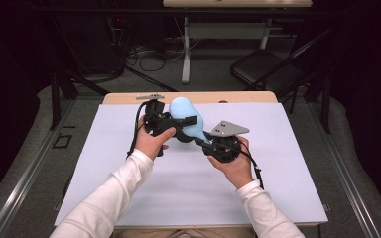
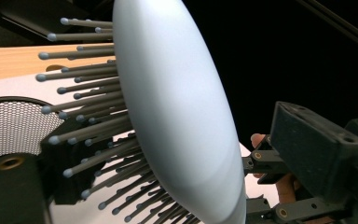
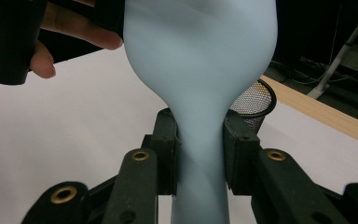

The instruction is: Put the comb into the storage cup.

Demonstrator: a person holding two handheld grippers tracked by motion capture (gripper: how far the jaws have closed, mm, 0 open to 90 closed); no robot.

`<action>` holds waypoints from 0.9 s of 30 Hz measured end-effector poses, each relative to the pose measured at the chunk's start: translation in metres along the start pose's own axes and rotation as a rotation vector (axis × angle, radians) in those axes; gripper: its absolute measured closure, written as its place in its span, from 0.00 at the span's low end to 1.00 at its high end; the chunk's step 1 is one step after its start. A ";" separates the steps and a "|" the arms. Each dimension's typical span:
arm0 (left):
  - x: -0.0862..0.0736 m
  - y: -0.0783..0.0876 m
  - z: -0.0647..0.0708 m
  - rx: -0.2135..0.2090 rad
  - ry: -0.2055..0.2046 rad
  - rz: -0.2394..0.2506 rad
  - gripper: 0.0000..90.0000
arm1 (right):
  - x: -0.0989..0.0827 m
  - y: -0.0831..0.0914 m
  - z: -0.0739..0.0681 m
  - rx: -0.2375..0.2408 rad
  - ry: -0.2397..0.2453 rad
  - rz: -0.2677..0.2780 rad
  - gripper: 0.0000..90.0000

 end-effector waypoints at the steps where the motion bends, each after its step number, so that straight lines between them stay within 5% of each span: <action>1: 0.000 0.000 0.000 -0.003 0.001 0.002 0.17 | 0.000 0.000 0.000 0.000 0.002 0.001 0.77; 27: 0.000 -0.001 -0.001 -0.017 0.059 0.011 0.25 | 0.000 -0.001 -0.002 0.001 0.011 0.004 0.77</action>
Point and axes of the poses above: each handheld gripper's, and its own axes: y roughly backward along the jaws, x roughly out of its top, z roughly to its right, the point moved 1 cm from there along -y, roughly forward along the jaws, and after that the axes turned 3 degrees about y, right-handed, at the moved point
